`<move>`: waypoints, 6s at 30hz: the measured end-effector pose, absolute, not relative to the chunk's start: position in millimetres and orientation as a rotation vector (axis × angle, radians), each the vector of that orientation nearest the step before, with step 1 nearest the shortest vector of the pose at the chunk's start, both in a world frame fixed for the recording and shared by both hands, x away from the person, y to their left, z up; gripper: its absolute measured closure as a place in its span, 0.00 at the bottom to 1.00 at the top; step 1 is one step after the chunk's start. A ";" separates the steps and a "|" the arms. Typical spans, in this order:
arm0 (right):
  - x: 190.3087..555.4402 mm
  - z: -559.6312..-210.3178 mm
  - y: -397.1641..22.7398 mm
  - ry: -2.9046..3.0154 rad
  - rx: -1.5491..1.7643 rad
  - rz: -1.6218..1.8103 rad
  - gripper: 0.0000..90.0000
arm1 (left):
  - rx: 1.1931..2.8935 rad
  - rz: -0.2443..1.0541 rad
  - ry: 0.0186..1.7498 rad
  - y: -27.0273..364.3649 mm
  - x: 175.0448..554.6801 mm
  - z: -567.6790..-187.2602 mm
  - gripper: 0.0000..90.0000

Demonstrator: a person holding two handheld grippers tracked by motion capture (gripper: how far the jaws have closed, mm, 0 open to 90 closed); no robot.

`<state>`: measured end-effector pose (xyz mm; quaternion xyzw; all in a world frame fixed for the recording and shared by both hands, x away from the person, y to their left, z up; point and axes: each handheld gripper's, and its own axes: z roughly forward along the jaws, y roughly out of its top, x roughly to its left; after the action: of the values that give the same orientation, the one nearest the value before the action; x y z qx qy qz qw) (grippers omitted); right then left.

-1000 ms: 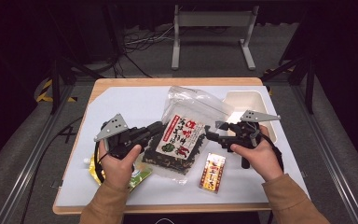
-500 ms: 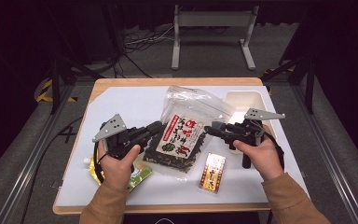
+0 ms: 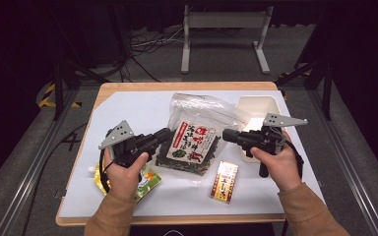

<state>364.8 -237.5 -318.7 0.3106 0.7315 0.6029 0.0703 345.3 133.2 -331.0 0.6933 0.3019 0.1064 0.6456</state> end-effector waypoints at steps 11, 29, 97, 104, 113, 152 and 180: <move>358.6 -306.3 -235.7 2.166 0.908 1.816 0.97 | 1.561 0.259 0.658 135.2 345.4 -330.5 0.93; 356.8 -277.0 -234.1 2.185 0.871 1.705 0.97 | 1.600 0.286 0.637 141.7 344.4 -331.5 0.63; 402.7 -213.4 -309.4 1.903 1.186 1.202 0.96 | 1.835 0.337 0.803 147.5 360.7 -351.2 0.33; 406.6 -218.2 -319.1 1.867 1.238 1.178 0.96 | 1.829 0.331 0.808 147.5 361.0 -351.8 0.32; 411.0 -221.7 -330.5 1.819 1.266 1.142 0.96 | 1.827 0.325 0.817 146.8 360.8 -352.5 0.33; 440.8 -259.0 -341.6 1.816 1.283 1.020 0.94 | 1.827 0.323 0.825 147.4 361.8 -354.2 0.31; 439.9 -274.5 -365.0 1.800 1.368 1.082 0.80 | 1.840 0.313 0.834 145.8 363.6 -356.2 0.27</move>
<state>439.9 -365.0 -274.5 0.5184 0.6823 0.4100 0.3123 363.6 145.8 -356.2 0.7680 0.3479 0.1307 0.5216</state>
